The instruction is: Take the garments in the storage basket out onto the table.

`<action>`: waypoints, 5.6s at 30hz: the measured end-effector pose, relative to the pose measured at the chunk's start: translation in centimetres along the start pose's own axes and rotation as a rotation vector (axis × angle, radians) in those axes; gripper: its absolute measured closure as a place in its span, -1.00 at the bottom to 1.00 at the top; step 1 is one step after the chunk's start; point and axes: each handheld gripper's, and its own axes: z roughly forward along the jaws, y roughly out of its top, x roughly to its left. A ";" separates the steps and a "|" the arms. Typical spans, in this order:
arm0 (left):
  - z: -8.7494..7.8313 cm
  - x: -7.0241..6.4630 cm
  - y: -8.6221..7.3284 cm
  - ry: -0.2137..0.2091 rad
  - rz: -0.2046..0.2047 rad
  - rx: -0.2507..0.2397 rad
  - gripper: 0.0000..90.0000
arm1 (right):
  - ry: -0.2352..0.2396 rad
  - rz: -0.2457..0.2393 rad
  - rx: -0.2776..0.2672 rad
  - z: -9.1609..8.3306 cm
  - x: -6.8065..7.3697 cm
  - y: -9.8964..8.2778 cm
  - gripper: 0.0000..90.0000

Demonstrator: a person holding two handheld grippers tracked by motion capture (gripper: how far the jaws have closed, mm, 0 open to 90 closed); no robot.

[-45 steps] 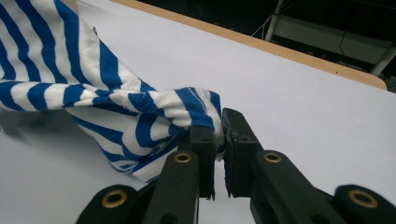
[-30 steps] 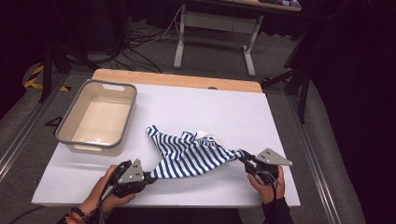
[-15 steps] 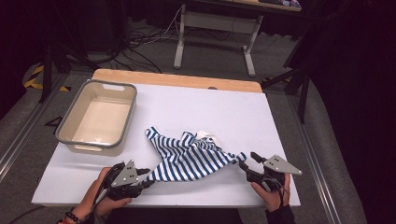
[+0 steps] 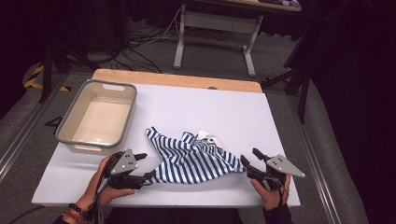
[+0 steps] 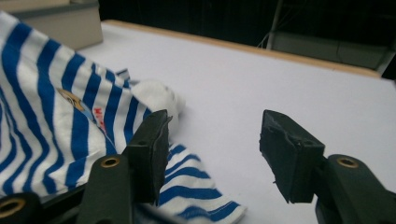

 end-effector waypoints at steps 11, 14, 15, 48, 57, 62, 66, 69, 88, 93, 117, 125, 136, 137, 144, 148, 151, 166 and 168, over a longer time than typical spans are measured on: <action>2.4 1.5 2.4 0.030 0.016 -0.033 -0.43 | 0.059 -0.071 0.271 3.8 1.1 -1.9 -0.17; 3.5 2.2 3.5 0.038 0.010 -0.043 -0.44 | 0.055 -0.056 0.286 4.1 0.9 -1.9 -0.18; 3.9 2.4 3.8 0.042 0.011 -0.048 -0.44 | 0.053 -0.042 0.306 4.2 0.8 -1.9 -0.18; 8.9 4.2 4.3 -0.078 -0.033 0.096 0.95 | -0.029 0.078 0.301 3.8 -0.6 -2.0 1.00; 6.2 3.3 4.1 -0.052 0.024 0.092 0.96 | -0.082 0.103 0.221 2.3 -2.0 -1.8 1.00; 4.8 2.6 3.3 -0.059 0.042 0.111 0.96 | -0.112 0.116 0.186 1.7 -2.6 -1.9 1.00; 4.0 1.8 2.5 -0.084 0.044 0.123 0.96 | -0.114 0.106 0.202 1.9 -2.5 -1.9 1.00; 3.6 1.1 1.8 -0.091 0.064 0.142 0.96 | -0.119 0.101 0.212 2.1 -2.5 -2.1 1.00; 2.6 -0.2 -0.1 -0.105 0.078 0.175 0.95 | -0.128 0.027 0.250 3.2 -2.2 -2.1 0.99; 2.6 -0.3 0.0 -0.100 0.109 0.188 0.95 | -0.133 0.037 0.242 3.0 -2.4 -2.3 0.98; 0.8 0.9 2.8 0.012 0.055 -0.003 0.14 | -0.136 0.055 0.150 2.0 -2.7 -1.8 0.45; 1.7 1.9 5.8 0.041 0.043 -0.066 -0.14 | -0.107 0.040 0.174 2.6 -2.4 -2.0 0.18; 5.3 2.4 10.2 -0.009 0.069 -0.050 -0.24 | -0.095 0.027 0.232 3.3 -2.3 -2.2 0.05; 5.8 2.4 10.5 -0.019 0.071 -0.044 -0.25 | -0.096 0.025 0.236 3.3 -2.3 -2.2 0.05; 10.2 2.6 11.4 -0.065 0.049 0.038 -0.30 | -0.098 -0.001 0.275 3.7 -2.1 -2.2 0.02; 12.0 2.7 11.2 -0.071 0.032 0.084 -0.42 | -0.098 -0.016 0.291 3.9 -1.9 -2.1 -0.01; 13.3 2.5 11.0 -0.087 0.011 0.114 -0.50 | -0.098 -0.017 0.294 3.9 -1.9 -2.1 -0.02; 17.0 1.8 9.6 -0.110 -0.012 0.254 -0.22 | -0.081 -0.024 0.320 4.2 -1.9 -2.1 -0.02; 16.9 2.0 9.5 -0.119 -0.032 0.247 -0.09 | -0.071 -0.014 0.324 4.2 -2.0 -2.1 0.01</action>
